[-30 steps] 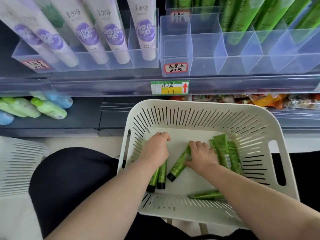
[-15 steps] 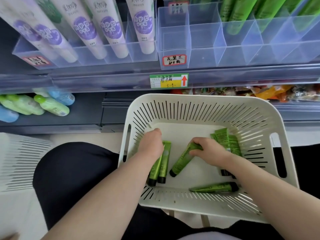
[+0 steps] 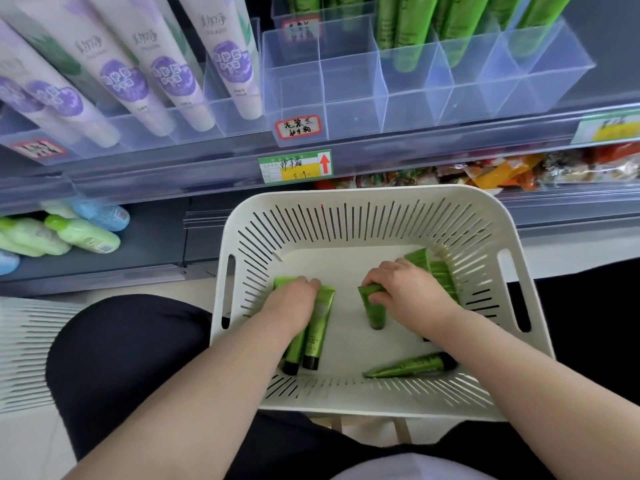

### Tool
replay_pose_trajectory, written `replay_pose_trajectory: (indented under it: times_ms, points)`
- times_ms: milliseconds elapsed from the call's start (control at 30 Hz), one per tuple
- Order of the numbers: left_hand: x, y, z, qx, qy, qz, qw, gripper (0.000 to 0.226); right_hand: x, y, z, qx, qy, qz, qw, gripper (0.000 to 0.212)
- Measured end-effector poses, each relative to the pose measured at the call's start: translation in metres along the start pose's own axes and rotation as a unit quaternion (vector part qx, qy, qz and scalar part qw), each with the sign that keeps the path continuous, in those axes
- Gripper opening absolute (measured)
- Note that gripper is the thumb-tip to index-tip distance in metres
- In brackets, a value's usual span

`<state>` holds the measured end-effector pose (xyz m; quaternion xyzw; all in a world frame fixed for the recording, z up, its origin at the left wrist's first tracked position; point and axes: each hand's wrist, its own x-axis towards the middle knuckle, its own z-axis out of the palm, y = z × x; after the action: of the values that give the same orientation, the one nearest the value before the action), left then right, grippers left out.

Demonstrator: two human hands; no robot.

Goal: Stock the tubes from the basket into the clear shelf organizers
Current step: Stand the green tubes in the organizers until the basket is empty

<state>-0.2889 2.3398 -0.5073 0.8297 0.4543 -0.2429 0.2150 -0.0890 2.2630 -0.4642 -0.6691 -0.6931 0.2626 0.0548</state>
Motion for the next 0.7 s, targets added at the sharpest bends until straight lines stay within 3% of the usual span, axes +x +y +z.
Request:
replay_pose_trajectory:
  times_ms: [267, 367, 467, 700]
  points:
    - [-0.005, -0.01, -0.013, 0.159, 0.003, 0.023, 0.987, 0.034, -0.004, -0.009, 0.009, -0.031, -0.078, -0.023, 0.996, 0.031]
    - [-0.004, -0.011, -0.013, 0.189, 0.016, 0.042, 0.981, 0.045, -0.004, -0.01, 0.008, -0.028, -0.067, -0.024, 0.997, 0.03]
    - [-0.002, -0.011, -0.013, 0.197, 0.014, 0.046, 0.979, 0.055, -0.004, -0.012, 0.006, -0.017, -0.04, -0.028, 0.999, 0.026]
    - [0.0, -0.012, -0.019, 0.122, 0.0, 0.02, 0.992, 0.048, -0.004, -0.012, 0.006, -0.005, -0.004, -0.017, 1.0, 0.022]
